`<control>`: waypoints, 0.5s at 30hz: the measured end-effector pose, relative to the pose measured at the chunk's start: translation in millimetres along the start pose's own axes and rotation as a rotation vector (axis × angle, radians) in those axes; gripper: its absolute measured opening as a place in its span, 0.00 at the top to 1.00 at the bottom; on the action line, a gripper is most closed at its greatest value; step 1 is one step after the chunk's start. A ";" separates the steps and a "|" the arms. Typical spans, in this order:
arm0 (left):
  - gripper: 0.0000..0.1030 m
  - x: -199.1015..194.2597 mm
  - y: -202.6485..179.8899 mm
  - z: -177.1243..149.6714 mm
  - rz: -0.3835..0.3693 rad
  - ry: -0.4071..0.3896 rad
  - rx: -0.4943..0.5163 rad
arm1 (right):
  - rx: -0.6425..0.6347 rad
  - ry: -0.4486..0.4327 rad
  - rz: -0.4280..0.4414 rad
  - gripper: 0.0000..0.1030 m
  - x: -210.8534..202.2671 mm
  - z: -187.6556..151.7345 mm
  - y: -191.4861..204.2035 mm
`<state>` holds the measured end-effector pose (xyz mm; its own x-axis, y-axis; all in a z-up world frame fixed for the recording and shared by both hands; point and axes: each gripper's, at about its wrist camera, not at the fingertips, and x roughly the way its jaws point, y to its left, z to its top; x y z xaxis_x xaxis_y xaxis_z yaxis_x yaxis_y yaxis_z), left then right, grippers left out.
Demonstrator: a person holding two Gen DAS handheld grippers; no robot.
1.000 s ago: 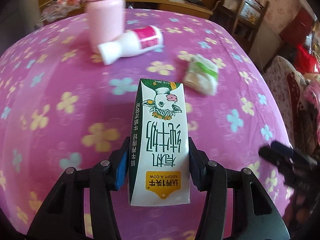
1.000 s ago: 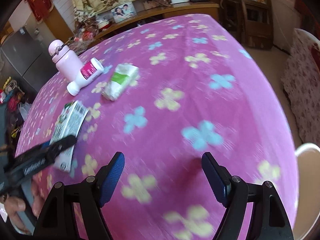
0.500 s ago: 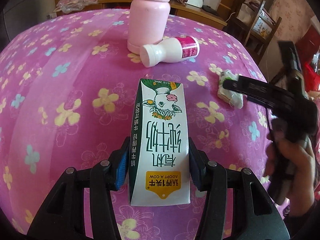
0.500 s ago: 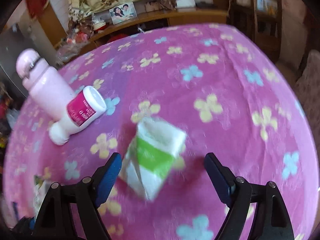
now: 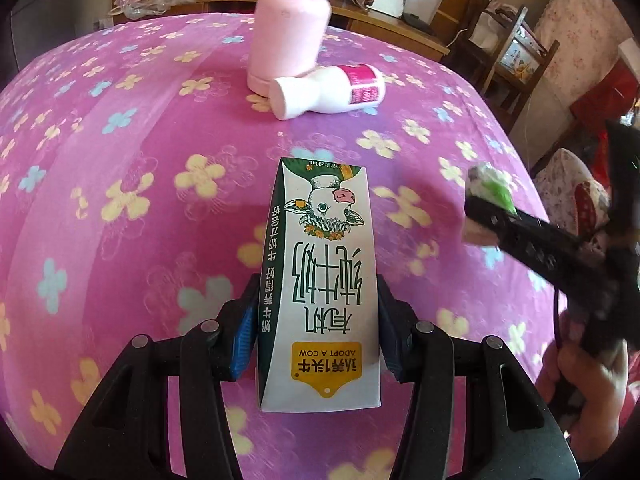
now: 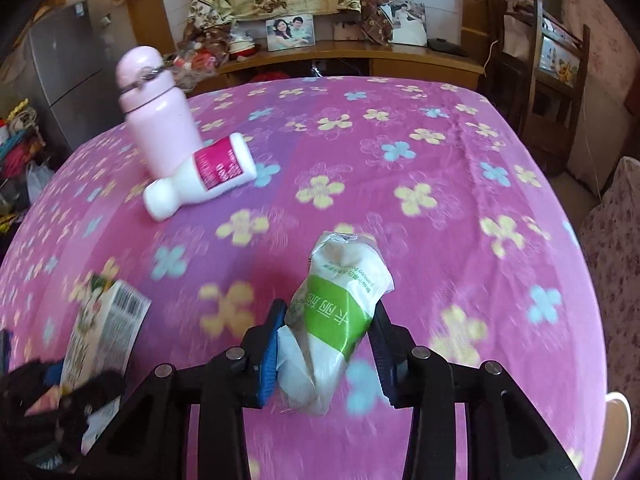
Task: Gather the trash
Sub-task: 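Carry the carton and wrapper over the white bin and open both tools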
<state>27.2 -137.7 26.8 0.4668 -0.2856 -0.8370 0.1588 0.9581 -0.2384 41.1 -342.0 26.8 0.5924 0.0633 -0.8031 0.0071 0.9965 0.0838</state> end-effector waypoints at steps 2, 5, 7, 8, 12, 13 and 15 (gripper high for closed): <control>0.52 -4.3 -6.9 -7.0 -0.008 0.000 0.007 | 0.000 0.000 0.011 0.62 -17.1 -13.9 -4.9; 0.52 -10.5 -18.6 -21.0 -0.023 0.007 0.018 | -0.001 0.002 0.021 0.62 -37.4 -32.6 -10.1; 0.52 -13.6 -26.6 -31.7 -0.037 0.018 0.021 | -0.006 0.004 0.024 0.62 -51.5 -46.9 -12.9; 0.52 -14.8 -29.9 -35.5 -0.042 0.022 0.024 | -0.012 0.002 0.023 0.62 -61.4 -56.7 -14.4; 0.52 -23.7 -51.5 -55.5 -0.057 0.029 0.057 | -0.015 -0.011 0.008 0.62 -89.4 -84.0 -21.7; 0.52 -25.9 -56.6 -59.0 -0.058 0.028 0.066 | -0.012 -0.012 0.004 0.62 -94.8 -89.2 -23.8; 0.52 -30.3 -66.9 -66.4 -0.060 0.026 0.087 | 0.002 -0.016 0.002 0.62 -106.9 -101.3 -31.0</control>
<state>-55.3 -191.8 35.5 0.4318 -0.3410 -0.8350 0.2618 0.9333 -0.2458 -104.1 -374.0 50.3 0.6052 0.0642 -0.7934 0.0079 0.9962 0.0867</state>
